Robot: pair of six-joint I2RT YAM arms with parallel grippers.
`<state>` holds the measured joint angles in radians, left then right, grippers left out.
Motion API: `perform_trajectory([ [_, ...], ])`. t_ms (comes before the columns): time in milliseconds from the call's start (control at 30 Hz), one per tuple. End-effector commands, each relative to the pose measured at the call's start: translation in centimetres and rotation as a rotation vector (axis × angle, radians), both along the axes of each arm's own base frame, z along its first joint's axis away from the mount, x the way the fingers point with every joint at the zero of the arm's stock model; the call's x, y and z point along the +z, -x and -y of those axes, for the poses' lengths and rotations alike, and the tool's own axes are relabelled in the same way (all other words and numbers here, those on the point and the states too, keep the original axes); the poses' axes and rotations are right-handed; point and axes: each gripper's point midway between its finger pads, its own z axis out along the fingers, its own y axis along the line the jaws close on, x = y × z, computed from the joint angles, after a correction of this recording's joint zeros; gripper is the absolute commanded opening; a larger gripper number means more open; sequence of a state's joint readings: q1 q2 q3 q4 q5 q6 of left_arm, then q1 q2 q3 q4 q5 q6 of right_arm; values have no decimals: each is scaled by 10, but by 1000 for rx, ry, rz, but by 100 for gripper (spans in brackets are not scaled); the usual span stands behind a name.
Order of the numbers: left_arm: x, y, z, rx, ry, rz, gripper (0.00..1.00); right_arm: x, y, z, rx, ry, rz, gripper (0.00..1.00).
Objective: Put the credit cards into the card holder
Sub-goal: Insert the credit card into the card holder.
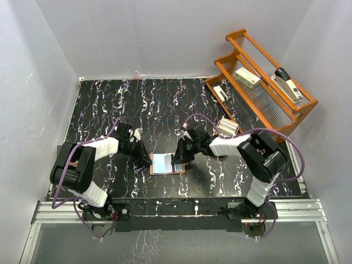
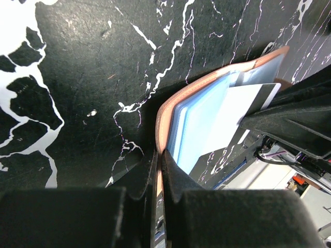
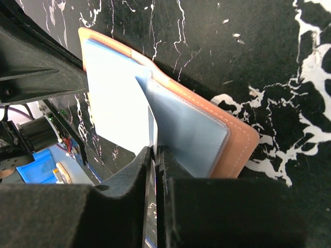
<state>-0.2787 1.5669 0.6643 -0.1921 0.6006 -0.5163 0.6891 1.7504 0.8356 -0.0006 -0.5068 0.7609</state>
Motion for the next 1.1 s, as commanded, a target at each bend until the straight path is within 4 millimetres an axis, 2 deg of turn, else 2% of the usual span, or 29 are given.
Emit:
perform_trajectory([
  [0, -5, 2, -3, -9, -33, -23, 0, -18, -1, 4, 16, 25, 8, 7],
  [233, -6, 5, -3, -7, -32, -32, 0, -19, -4, 4, 17, 21, 18, 9],
  [567, -10, 10, -6, -2, -45, -42, 0, -14, -16, 3, -11, 9, 64, 6],
  [767, -9, 8, -7, 0, -54, -37, 0, -16, -23, 10, -10, 22, 84, 6],
  [1067, -2, 6, -1, 40, -9, -36, 0, -14, -16, 7, -27, -37, 51, 6],
])
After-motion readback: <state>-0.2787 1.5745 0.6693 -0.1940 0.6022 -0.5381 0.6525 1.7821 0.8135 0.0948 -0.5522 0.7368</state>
